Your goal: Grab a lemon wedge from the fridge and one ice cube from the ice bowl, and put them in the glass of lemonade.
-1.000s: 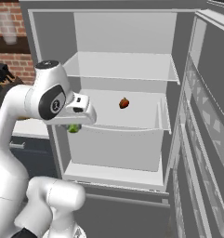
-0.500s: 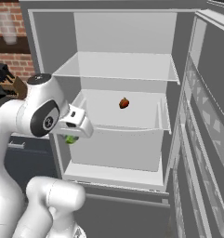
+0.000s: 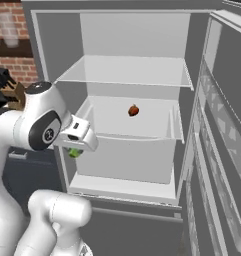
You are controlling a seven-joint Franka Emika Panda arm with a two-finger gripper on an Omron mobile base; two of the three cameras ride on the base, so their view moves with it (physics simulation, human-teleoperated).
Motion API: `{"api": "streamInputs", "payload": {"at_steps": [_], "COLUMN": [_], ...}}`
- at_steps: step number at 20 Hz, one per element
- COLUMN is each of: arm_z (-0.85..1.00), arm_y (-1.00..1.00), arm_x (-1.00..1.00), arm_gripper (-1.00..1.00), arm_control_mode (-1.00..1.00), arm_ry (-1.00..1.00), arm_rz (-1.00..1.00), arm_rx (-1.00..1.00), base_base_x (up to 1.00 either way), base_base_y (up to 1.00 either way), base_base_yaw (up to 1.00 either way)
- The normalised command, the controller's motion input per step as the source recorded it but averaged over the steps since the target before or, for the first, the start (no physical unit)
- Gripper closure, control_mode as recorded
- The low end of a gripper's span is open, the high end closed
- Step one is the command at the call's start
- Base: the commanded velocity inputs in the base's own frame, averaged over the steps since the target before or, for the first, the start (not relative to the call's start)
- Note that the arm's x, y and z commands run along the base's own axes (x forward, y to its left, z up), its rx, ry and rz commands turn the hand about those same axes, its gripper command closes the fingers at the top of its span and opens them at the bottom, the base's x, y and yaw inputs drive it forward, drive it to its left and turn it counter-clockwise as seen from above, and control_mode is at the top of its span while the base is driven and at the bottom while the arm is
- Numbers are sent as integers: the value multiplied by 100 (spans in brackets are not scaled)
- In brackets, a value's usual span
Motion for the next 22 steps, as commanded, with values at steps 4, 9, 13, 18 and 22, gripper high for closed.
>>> {"api": "streamInputs", "payload": {"at_steps": [4,9,13,18,22], "arm_z": [0,0,0,0,0], "arm_y": [0,0,0,0,0], "arm_x": [0,0,0,0,0], "arm_gripper": [100,100,100,100,100], "arm_control_mode": [100,100,100,100,100], "arm_ry": [0,0,0,0,0], "arm_rz": [0,0,0,0,0], "arm_rx": [0,0,0,0,0], "base_base_x": [-80,-50,9,50,88], "base_base_y": [48,98,100,98,62], "base_base_yaw": [0,-5,-21,-23,-12]}}
